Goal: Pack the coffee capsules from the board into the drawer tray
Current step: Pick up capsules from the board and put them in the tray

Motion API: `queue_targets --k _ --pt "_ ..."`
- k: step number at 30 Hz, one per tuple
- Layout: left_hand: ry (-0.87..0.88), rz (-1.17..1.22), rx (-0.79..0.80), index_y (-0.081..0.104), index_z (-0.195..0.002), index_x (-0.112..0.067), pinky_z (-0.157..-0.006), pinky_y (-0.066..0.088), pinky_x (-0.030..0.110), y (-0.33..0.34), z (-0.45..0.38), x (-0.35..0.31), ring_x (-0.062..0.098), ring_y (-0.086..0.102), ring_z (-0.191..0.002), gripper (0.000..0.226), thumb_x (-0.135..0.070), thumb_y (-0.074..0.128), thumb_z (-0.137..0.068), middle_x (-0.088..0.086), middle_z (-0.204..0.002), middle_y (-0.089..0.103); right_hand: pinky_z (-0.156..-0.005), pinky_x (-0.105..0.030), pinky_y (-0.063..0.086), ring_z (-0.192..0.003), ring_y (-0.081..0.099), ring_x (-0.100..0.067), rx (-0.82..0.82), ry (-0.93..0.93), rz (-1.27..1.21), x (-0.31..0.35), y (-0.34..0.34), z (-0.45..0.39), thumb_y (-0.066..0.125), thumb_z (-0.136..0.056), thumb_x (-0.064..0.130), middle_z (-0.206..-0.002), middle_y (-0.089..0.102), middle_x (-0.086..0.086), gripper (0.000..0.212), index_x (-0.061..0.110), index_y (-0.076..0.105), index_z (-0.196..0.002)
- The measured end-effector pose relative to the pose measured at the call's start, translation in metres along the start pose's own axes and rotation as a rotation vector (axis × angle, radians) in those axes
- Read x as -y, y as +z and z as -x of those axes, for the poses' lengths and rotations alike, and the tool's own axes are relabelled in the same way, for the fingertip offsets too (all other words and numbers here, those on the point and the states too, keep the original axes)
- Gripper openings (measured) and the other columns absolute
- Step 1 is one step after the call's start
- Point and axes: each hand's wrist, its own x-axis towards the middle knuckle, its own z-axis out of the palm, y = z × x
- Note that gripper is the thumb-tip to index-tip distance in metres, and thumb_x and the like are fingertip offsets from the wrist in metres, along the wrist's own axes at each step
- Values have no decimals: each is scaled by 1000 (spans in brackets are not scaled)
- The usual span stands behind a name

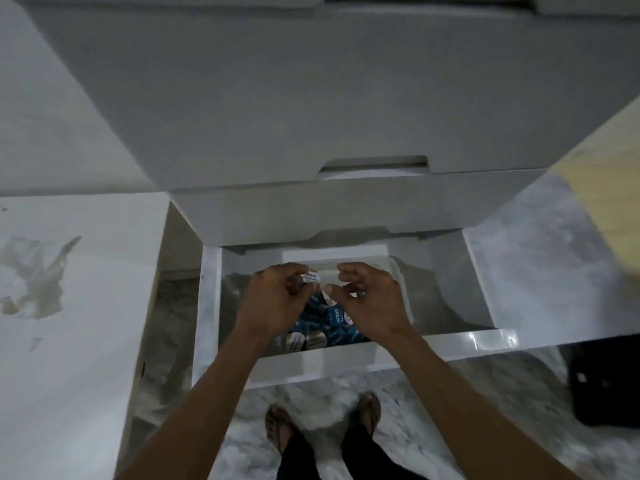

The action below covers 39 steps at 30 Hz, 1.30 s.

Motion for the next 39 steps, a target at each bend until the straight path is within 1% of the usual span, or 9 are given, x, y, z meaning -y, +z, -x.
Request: queue_targets --k 3,6,11,14,18,22,27,33,39 --pt "32 43 30 73 -107 -21 -79 59 29 11 2 -30 5 69 -75 28 -34 76 -82 -4 -88 74 -75 -15 54 -79 68 -11 -66 -20 -45 -3 -27 14 83 -76 24 -95 71 -1 36 14 69 -108" --pt "89 62 26 73 -106 -23 -74 57 22 28 3 -68 -1 66 -73 28 -36 76 -81 -10 -82 72 -75 -18 55 -77 68 -8 -126 -27 -92 -9 -71 25 82 -77 21 -91 72 -2 31 16 68 -105" --pt "176 125 48 73 -104 -25 -77 57 28 82 5 -151 -1 66 -74 28 -38 75 -80 -12 -80 72 -75 -17 56 -79 69 0 -225 -72 -32 -36 -175 49 78 -81 33 -90 74 6 32 22 70 -110" --pt "204 122 59 73 -105 -25 -77 58 30 135 11 -206 0 66 -74 28 -39 75 -81 -13 -80 71 -67 -7 50 -78 67 5 -268 -64 -11 -69 -245 63 77 -82 35 -89 74 9 31 26 69 -111" --pt "218 101 111 72 -107 -28 -76 58 31 209 29 -269 -1 66 -74 30 -41 74 -81 -14 -83 71 -60 -3 45 -76 65 10 -326 -25 32 -115 -331 77 75 -83 37 -85 71 16 29 28 69 -110" --pt "174 85 154 72 -109 -27 -77 58 32 258 45 -306 2 66 -75 32 -42 75 -81 -13 -86 71 -56 -2 44 -74 63 14 -345 0 66 -145 -391 80 75 -84 36 -81 68 19 30 26 69 -112" --pt "93 28 125 71 -107 -29 -75 58 33 284 28 -315 0 65 -75 28 -40 74 -81 -14 -85 70 -58 -3 44 -72 64 12 -325 32 56 -166 -419 53 75 -84 34 -80 69 17 28 27 70 -111" --pt "-10 11 76 71 -106 -26 -75 58 32 309 -21 -303 0 64 -75 25 -36 73 -83 -13 -88 69 -58 -3 46 -75 62 15 -193 37 103 -184 -412 2 72 -87 33 -80 66 23 30 25 68 -115" --pt "-188 17 43 69 -110 -22 -78 58 37 326 -89 -281 7 66 -78 26 -32 70 -86 -6 -96 69 -57 -3 46 -74 62 13 -133 50 148 -186 -414 -67 72 -87 31 -84 69 15 31 22 68 -117"
